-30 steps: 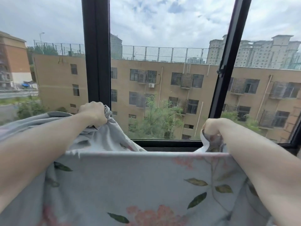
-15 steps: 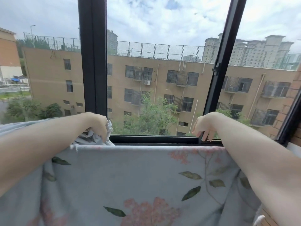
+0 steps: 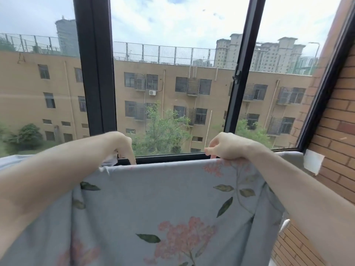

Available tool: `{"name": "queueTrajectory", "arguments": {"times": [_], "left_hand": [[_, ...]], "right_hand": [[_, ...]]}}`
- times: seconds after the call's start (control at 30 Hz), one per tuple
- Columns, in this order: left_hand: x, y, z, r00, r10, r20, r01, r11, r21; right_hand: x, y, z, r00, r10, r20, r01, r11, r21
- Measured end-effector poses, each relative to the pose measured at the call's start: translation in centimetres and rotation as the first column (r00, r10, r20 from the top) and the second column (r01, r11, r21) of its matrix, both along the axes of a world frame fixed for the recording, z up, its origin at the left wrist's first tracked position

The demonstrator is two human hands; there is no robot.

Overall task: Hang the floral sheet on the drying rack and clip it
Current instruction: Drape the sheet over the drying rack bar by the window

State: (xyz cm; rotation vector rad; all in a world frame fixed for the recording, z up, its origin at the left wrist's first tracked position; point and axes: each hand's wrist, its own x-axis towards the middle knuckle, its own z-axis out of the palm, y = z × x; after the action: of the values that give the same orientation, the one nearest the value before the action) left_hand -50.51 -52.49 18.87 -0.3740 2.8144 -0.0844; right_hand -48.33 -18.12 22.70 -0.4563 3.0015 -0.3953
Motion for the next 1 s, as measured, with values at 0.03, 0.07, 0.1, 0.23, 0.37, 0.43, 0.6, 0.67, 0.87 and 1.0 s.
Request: {"name": "queueTrajectory", "arguments": {"times": [0.03, 0.07, 0.1, 0.23, 0.37, 0.43, 0.6, 0.67, 0.87, 1.0], "left_hand": [[-0.2, 0.0, 0.1, 1.000, -0.006, -0.001, 0.006, 0.999, 0.033], [-0.3, 0.1, 0.3, 1.000, -0.014, -0.015, 0.015, 0.997, 0.070], [-0.3, 0.3, 0.6, 0.999, -0.031, -0.045, 0.035, 0.994, 0.100], [1.1, 3.1, 3.1, 0.947, -0.156, -0.282, 0.223, 0.950, 0.221], [5.1, 8.2, 6.4, 0.817, -0.286, -0.501, 0.483, 0.813, 0.324], [8.1, 10.8, 7.2, 0.779, -0.376, -0.501, 0.564, 0.769, 0.301], [13.8, 15.8, 5.5, 0.775, -0.450, -0.443, 0.594, 0.758, 0.269], [14.7, 17.1, 3.9, 0.761, -0.424, -0.491, 0.573, 0.794, 0.203], [14.5, 18.9, 0.0, 0.610, -0.354, -0.710, 0.432, 0.899, -0.077], [14.1, 19.5, -0.4, 0.601, -0.291, -0.744, 0.378, 0.924, -0.055]], "right_hand": [[0.1, 0.2, -0.6, 0.999, -0.054, -0.001, 0.054, 0.998, -0.044], [0.2, 0.2, -1.0, 0.995, -0.099, -0.002, 0.098, 0.990, -0.102], [0.4, 0.2, -1.2, 0.991, -0.134, -0.009, 0.131, 0.980, -0.150], [0.9, 0.0, -1.1, 0.983, -0.177, 0.038, 0.181, 0.968, -0.173], [1.2, 0.3, -0.8, 0.973, -0.220, 0.062, 0.226, 0.968, -0.110], [1.4, 0.3, -0.6, 0.973, -0.217, 0.074, 0.223, 0.971, -0.081], [1.9, 0.1, -0.6, 0.975, -0.215, 0.055, 0.219, 0.971, -0.092], [2.1, 0.2, -0.7, 0.972, -0.233, 0.014, 0.231, 0.956, -0.182], [3.8, 3.4, -2.8, 0.793, -0.331, -0.511, -0.079, 0.777, -0.625], [7.0, 10.3, -6.5, 0.641, -0.398, -0.656, -0.232, 0.714, -0.660]]}}
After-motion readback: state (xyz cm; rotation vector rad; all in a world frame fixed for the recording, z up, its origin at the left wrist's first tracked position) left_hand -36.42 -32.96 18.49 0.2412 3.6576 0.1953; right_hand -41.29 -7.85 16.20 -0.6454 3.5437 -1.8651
